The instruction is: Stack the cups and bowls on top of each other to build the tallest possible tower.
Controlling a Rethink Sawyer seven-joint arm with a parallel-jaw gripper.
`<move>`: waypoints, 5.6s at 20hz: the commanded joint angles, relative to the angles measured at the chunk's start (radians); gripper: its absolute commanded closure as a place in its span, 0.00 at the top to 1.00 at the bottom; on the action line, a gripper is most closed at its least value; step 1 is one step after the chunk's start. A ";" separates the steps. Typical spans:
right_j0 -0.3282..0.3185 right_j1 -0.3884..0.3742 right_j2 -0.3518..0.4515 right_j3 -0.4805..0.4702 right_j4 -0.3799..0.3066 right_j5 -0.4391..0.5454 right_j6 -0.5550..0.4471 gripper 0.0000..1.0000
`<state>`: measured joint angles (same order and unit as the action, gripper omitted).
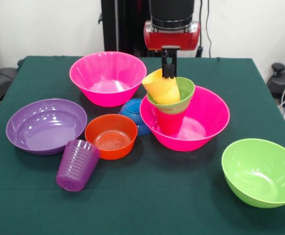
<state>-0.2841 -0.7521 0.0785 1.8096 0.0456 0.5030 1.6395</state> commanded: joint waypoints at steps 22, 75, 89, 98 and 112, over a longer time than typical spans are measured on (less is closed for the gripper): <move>-0.015 0.007 -0.007 0.013 -0.061 0.010 0.088 0.00; 0.045 0.169 0.042 0.005 0.121 -0.102 0.235 0.00; 0.143 0.255 -0.008 -0.069 0.151 -0.139 0.266 0.00; 0.102 0.353 -0.077 -0.181 0.007 -0.177 0.154 0.00; 0.247 0.682 -0.589 -0.605 -0.299 -0.214 0.136 0.00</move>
<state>-0.0040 -0.3087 -0.3109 1.4311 -0.0689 0.3809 1.7728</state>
